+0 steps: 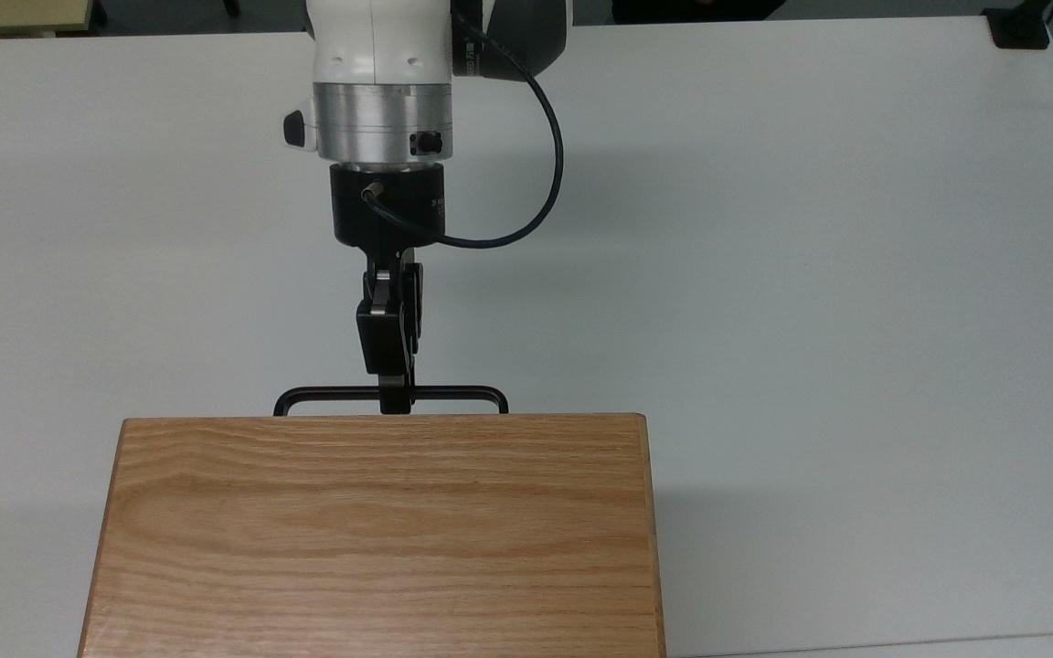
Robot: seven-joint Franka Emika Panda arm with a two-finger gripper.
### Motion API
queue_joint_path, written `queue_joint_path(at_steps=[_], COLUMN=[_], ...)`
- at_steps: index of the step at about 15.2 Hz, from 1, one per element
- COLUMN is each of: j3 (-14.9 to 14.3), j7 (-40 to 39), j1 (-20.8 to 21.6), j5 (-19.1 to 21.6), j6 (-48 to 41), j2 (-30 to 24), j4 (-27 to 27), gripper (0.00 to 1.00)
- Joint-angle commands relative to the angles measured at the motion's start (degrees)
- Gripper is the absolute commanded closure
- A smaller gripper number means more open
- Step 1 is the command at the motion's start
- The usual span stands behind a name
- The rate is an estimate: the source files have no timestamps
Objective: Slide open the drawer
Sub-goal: 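Pull the handle straight out, sliding the upper drawer open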
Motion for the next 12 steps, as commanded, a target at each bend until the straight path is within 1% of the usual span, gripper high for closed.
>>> queue_joint_path(at_steps=[1,3,9,11,12], j3=[-0.3,-0.3,-0.3,-0.3,-0.3], j7=[1.9,1.9,2.6,3.4,3.5], j1=[1.0,1.1,1.2,1.3,1.3], j5=[-0.2,-0.2,0.1,0.1,0.1], j6=[2.8,5.1,5.4,5.3,5.2], j2=[-9.1,-12.4,-23.4,-26.7,-27.8], j4=[-13.6,-19.4,-32.7,-36.5,-37.5], gripper=[0.89,0.89,0.89,0.89,0.89])
